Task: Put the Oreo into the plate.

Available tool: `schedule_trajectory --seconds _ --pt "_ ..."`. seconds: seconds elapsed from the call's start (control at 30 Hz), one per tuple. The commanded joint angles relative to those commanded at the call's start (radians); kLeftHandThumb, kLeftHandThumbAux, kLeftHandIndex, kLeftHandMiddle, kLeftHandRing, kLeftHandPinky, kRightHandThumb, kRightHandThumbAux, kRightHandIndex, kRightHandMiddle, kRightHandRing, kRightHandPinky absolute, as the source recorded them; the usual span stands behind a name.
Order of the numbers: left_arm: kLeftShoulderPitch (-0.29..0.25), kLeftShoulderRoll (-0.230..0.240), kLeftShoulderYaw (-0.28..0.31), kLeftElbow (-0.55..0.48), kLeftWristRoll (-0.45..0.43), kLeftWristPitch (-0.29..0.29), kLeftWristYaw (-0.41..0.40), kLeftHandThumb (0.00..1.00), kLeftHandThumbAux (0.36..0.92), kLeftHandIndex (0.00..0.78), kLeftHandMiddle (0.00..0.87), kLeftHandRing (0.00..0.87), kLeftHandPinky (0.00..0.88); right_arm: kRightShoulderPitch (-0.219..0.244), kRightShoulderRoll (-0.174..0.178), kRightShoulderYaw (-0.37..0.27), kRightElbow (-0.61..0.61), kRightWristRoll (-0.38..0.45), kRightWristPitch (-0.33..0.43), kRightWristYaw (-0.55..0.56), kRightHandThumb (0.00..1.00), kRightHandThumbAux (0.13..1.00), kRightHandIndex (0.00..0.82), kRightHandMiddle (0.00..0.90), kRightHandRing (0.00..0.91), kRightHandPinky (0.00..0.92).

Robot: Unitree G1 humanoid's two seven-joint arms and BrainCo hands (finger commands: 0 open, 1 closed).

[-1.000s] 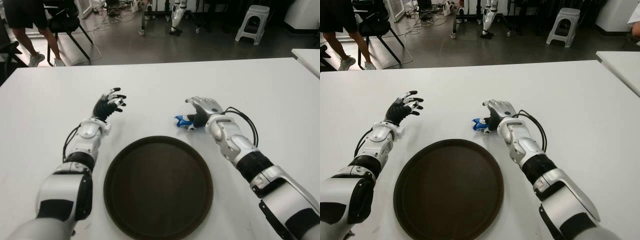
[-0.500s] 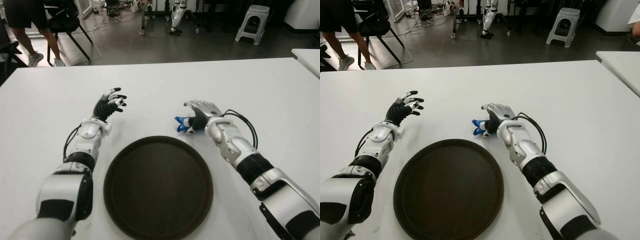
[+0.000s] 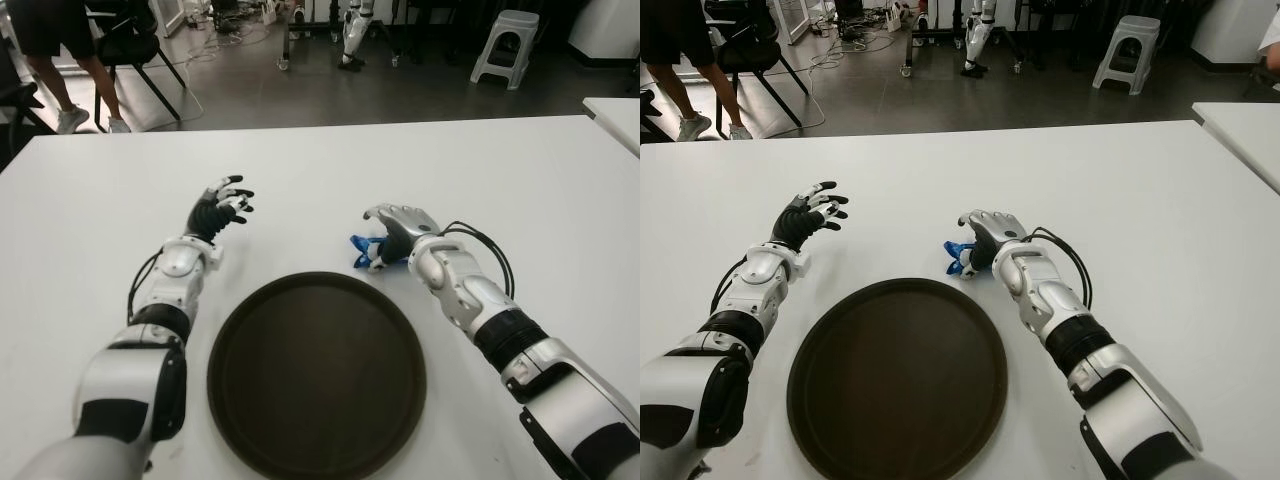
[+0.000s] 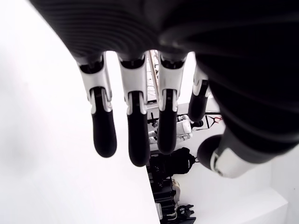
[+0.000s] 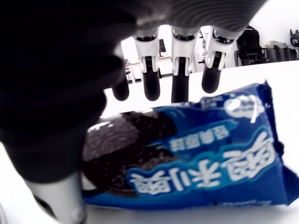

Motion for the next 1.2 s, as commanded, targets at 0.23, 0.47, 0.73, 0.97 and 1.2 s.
schedule_trajectory --seconds 0.23,0.47,0.73,0.97,1.2 --pt "0.003 -0.001 0.003 -0.004 -0.002 -0.004 0.000 0.210 0.653 0.178 0.322 0.371 0.424 -0.021 -0.004 -0.001 0.020 0.016 0.000 0.050 0.000 0.803 0.218 0.235 0.243 0.248" --pt "0.006 -0.003 0.004 -0.007 -0.004 -0.006 -0.002 0.214 0.661 0.178 0.322 0.370 0.415 -0.047 -0.006 -0.005 0.055 0.029 -0.002 0.091 0.000 0.806 0.144 0.191 0.199 0.199" --pt "0.007 -0.002 0.003 -0.009 -0.002 -0.006 -0.002 0.193 0.657 0.168 0.311 0.356 0.400 -0.095 -0.008 0.006 0.100 0.030 -0.002 0.162 0.000 0.777 0.094 0.136 0.136 0.119" --pt "0.006 0.001 -0.001 -0.010 0.002 -0.003 -0.003 0.189 0.645 0.167 0.309 0.353 0.399 -0.115 -0.015 0.021 0.104 0.023 -0.010 0.231 0.000 0.774 0.075 0.106 0.097 0.080" --pt "0.006 0.001 0.003 -0.011 -0.003 0.000 -0.005 0.210 0.649 0.170 0.314 0.366 0.419 -0.133 -0.017 0.031 0.112 0.020 -0.019 0.279 0.000 0.785 0.066 0.096 0.083 0.066"
